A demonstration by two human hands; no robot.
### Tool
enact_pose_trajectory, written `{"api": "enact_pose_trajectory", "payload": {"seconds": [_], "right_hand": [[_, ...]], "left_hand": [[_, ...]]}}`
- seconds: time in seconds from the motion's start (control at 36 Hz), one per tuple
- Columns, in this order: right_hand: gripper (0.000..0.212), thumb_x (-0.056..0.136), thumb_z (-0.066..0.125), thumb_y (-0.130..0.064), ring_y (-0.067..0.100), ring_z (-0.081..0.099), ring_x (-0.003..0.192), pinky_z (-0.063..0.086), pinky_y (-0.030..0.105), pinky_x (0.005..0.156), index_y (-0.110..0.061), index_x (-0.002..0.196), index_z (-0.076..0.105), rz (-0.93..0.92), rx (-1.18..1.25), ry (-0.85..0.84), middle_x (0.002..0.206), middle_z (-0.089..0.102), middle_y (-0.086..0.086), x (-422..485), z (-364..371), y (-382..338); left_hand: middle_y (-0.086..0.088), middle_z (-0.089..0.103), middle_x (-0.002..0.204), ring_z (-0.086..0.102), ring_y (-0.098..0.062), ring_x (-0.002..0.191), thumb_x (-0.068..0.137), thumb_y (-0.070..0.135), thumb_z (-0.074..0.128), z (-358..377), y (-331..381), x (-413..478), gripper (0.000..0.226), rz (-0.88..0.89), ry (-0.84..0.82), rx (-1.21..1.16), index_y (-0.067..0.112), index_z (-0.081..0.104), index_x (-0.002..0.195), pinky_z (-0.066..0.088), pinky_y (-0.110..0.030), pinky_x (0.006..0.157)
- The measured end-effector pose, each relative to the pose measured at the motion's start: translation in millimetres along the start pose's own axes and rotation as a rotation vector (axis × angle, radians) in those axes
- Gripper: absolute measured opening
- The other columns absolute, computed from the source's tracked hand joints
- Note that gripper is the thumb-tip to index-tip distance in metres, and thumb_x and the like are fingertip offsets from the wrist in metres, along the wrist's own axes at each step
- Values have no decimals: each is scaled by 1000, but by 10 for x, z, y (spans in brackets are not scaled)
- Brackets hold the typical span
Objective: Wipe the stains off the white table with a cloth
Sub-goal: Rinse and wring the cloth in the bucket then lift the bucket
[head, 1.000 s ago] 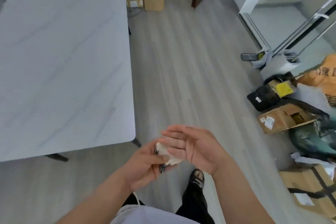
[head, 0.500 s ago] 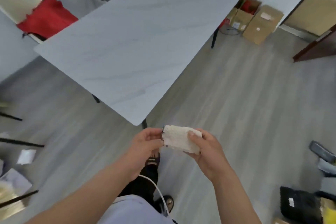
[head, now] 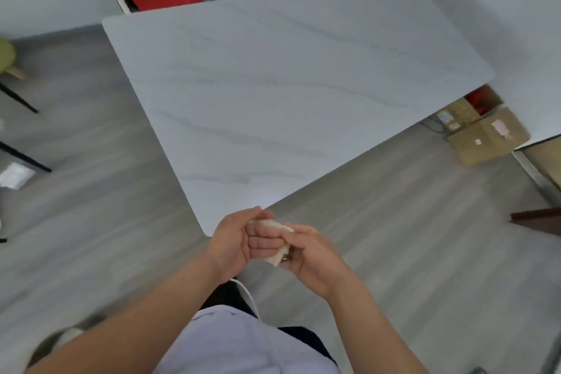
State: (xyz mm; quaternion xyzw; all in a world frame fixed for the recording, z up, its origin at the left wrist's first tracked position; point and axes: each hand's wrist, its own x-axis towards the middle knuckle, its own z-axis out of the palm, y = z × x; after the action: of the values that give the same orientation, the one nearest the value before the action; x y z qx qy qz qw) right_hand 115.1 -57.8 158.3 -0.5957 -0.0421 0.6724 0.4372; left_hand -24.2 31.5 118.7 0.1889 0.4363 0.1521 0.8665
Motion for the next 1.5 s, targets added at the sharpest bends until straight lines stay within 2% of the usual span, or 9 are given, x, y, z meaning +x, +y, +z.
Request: {"api": "enact_pose_trajectory", "payload": {"seconds": [0.14, 0.25, 0.39, 0.53, 0.78, 0.97, 1.22, 1.33, 1.5], "right_hand": [[35, 94, 58, -7, 35, 68, 102, 59, 47, 87, 8, 124, 62, 120, 47, -103, 121, 67, 26, 333, -4, -352], [25, 97, 52, -1, 31, 73, 92, 61, 37, 67, 8, 119, 62, 193, -12, -130, 113, 71, 24, 734, 42, -520], [21, 100, 55, -4, 31, 70, 106, 60, 44, 85, -3, 115, 69, 224, -444, -253, 114, 72, 19, 1376, -18, -409], [19, 97, 60, -16, 21, 68, 102, 60, 45, 88, -25, 106, 75, 29, -894, -323, 105, 74, -1, 2053, -166, -200], [13, 88, 67, -17, 8, 68, 74, 50, 23, 65, -22, 97, 76, -236, -1161, -333, 84, 74, -9, 2574, -286, 80], [12, 90, 69, -21, 7, 64, 83, 48, 19, 74, -19, 101, 72, -465, -1291, -383, 90, 70, -8, 2704, -265, 242], [17, 91, 64, -7, 28, 60, 94, 53, 42, 77, -8, 107, 67, -884, -1404, -277, 99, 61, 7, 2552, -258, 414], [21, 85, 64, 3, 28, 61, 94, 55, 36, 79, -4, 104, 70, -1061, -1412, -415, 102, 66, 7, 2321, -226, 577], [49, 79, 64, 2, 32, 51, 120, 53, 37, 95, 4, 127, 60, -950, -1687, -487, 127, 56, 14, 2227, -292, 849]], "left_hand": [[-12, 63, 91, 59, -19, 64, 89, 31, 75, -521, 97, 211, 34, 94, 315, -26, 5, 73, 110, 44, -30, 55], [-9, 72, 106, 70, -26, 92, 95, 40, 64, -694, -1, 180, 30, 20, 132, -158, 18, 76, 111, 55, -47, 82], [-21, 66, 114, 60, -38, 105, 90, 17, 69, -708, -256, 308, 37, 169, 259, -293, -2, 63, 121, 47, -61, 102], [-16, 65, 99, 54, -33, 89, 98, 26, 67, -677, -488, 640, 32, 186, 581, -343, 0, 65, 118, 60, -36, 68], [-8, 75, 88, 71, -25, 78, 104, 49, 51, -679, -646, 1131, 45, 168, 930, -220, 11, 75, 103, 61, -39, 70], [-7, 73, 91, 71, -20, 73, 93, 21, 69, -896, -723, 1217, 9, 148, 1209, 305, 12, 69, 96, 64, -41, 63], [-1, 51, 131, 56, -24, 115, 100, 47, 57, -952, -979, 1027, 47, 187, 1375, 854, 18, 50, 136, 49, -39, 81], [-4, 64, 124, 61, -29, 109, 88, 13, 52, -1007, -1176, 952, 34, 580, 1178, 1499, 13, 69, 117, 56, -45, 84], [-10, 53, 150, 47, -30, 141, 73, 12, 72, -980, -1324, 991, 70, 318, 894, 1704, 9, 59, 141, 38, -42, 116]]}}
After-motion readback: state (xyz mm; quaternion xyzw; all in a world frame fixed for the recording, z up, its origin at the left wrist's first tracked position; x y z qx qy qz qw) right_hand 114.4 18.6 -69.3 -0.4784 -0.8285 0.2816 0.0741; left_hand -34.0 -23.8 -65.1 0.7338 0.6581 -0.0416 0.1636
